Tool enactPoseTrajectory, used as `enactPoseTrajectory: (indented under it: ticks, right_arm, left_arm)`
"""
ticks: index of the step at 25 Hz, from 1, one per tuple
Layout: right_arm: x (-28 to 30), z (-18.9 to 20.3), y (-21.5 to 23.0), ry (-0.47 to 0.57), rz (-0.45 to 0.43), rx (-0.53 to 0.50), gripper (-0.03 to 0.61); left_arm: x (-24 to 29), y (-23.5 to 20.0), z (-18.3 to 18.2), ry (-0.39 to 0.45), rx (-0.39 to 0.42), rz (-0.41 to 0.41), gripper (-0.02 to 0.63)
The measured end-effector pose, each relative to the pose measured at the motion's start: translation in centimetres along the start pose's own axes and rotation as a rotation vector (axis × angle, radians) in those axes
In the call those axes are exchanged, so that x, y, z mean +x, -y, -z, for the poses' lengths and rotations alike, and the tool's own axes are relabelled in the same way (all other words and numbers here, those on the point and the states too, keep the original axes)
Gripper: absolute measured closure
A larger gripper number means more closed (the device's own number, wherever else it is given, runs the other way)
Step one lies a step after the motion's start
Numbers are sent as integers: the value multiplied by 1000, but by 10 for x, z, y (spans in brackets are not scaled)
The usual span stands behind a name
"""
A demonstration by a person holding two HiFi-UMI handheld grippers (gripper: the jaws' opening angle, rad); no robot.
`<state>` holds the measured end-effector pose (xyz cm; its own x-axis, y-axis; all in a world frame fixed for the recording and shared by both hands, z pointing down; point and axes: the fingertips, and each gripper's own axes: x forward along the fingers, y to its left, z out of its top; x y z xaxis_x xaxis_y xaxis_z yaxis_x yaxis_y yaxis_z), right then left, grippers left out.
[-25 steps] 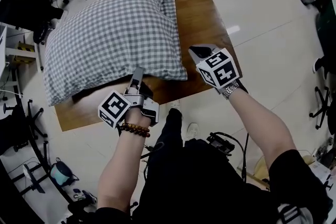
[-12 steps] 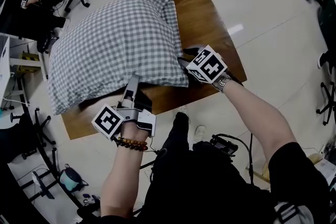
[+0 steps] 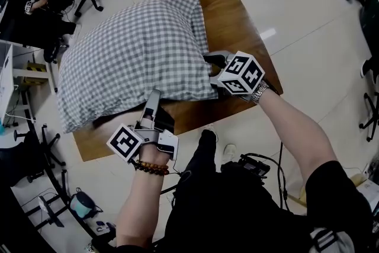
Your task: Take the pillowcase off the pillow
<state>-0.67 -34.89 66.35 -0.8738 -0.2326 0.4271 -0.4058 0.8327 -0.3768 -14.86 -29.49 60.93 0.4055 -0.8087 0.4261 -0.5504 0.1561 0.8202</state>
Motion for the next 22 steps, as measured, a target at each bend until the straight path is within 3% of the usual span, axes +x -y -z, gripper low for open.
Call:
enactPoseTrajectory:
  ticks: [5, 10, 11, 16, 22]
  right_arm:
    - [3, -28, -22, 96, -135, 178, 228]
    - [31, -24, -29, 42, -171, 302, 206]
    - [35, -20, -29, 29, -163, 313, 231]
    - [24, -12, -13, 44, -39, 299, 529]
    - [2, -8, -12, 46, 74, 183, 560]
  left_arm:
    - [-3, -4, 9, -28, -52, -27, 609]
    - [6, -3, 18, -63, -101, -11, 609]
    - [7, -1, 19, -67, -107, -9, 609]
    - [5, 0, 22, -50, -102, -17, 609]
    - [-10, -17, 12, 43, -106, -55, 609]
